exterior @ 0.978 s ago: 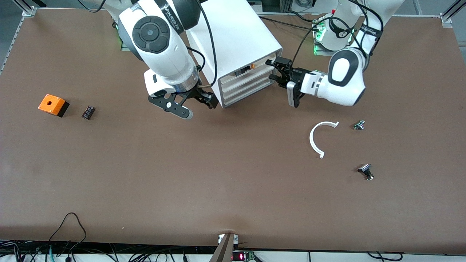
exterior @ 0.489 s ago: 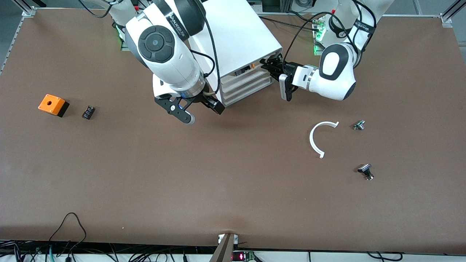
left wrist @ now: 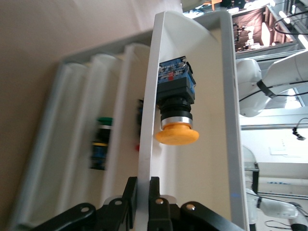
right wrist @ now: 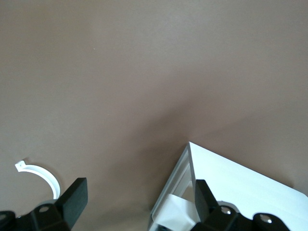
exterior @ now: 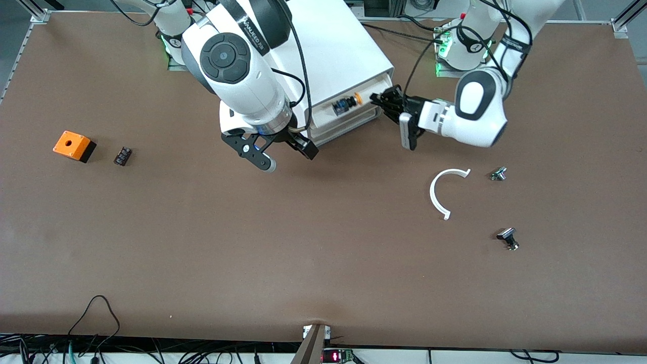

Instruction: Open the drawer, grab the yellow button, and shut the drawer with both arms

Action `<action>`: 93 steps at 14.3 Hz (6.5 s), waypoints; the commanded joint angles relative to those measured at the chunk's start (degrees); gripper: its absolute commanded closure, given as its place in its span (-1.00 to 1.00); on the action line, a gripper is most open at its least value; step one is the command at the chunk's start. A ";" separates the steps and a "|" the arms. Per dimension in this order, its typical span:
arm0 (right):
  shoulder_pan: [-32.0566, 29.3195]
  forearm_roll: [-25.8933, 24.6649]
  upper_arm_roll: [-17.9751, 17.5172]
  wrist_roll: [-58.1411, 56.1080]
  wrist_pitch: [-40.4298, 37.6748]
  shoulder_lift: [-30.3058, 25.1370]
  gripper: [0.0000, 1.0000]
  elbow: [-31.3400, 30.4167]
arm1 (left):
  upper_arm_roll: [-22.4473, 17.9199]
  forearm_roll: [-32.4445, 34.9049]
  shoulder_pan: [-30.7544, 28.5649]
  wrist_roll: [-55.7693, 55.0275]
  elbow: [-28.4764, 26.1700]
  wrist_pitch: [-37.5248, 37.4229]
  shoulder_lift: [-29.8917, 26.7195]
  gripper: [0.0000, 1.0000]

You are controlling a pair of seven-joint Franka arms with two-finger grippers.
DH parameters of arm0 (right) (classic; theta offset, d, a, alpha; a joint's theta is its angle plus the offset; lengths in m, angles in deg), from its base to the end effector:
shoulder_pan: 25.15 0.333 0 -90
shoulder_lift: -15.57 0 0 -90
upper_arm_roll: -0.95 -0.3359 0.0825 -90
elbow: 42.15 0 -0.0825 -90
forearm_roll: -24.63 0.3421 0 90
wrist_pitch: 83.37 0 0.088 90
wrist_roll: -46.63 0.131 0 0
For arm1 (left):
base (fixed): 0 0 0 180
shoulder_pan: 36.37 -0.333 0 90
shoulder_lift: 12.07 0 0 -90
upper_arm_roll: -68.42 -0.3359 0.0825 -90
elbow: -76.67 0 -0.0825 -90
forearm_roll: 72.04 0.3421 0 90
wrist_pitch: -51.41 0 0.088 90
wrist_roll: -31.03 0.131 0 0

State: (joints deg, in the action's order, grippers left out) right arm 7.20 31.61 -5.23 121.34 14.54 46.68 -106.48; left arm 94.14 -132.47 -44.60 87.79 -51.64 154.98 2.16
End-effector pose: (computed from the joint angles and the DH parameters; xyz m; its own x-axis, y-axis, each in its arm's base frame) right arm 0.5401 0.4227 0.5037 0.7830 -0.6015 -0.1583 -0.6180 -0.7812 -0.0885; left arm 0.4184 -0.2260 0.3137 0.8257 -0.5528 0.1123 -0.3045 -0.2692 0.9137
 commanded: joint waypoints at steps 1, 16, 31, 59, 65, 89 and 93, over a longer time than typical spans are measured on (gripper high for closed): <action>1.48 1.28 0.20 0.00 2.10 1.59 -0.98 2.28 | 0.30 8.21 -5.47 -0.42 8.07 0.23 9.04 1.00; 13.79 -0.74 1.00 34.01 13.62 8.09 -0.98 2.37 | 0.21 42.04 -5.92 -30.62 29.85 -11.61 5.89 -1.00; 17.05 -5.49 0.91 34.63 13.89 10.55 1.00 1.49 | -0.23 74.14 0.76 -48.85 59.58 -24.99 12.57 -1.00; -5.72 -6.28 23.04 -75.90 23.49 -9.90 1.00 -38.87 | 15.92 65.18 0.84 -114.07 23.39 6.12 5.27 -0.85; -7.73 -3.65 31.23 -90.52 42.89 -12.91 1.00 -57.73 | 23.23 65.18 0.93 -119.43 20.74 7.53 5.54 -0.84; -9.94 5.59 29.91 -96.24 28.17 -20.65 -1.00 -51.27 | 30.09 64.21 3.57 -121.54 16.69 6.91 6.59 -0.96; -9.94 -1.17 30.09 -89.57 8.93 -20.74 -1.00 -36.51 | 29.57 65.26 0.24 -117.68 19.67 4.99 6.24 -0.96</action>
State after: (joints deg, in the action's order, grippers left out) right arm -2.89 32.62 24.64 28.89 32.09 25.01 -150.33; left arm 123.33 -67.39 -42.02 -32.67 -33.72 161.67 9.32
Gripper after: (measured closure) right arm 0.000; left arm 0.018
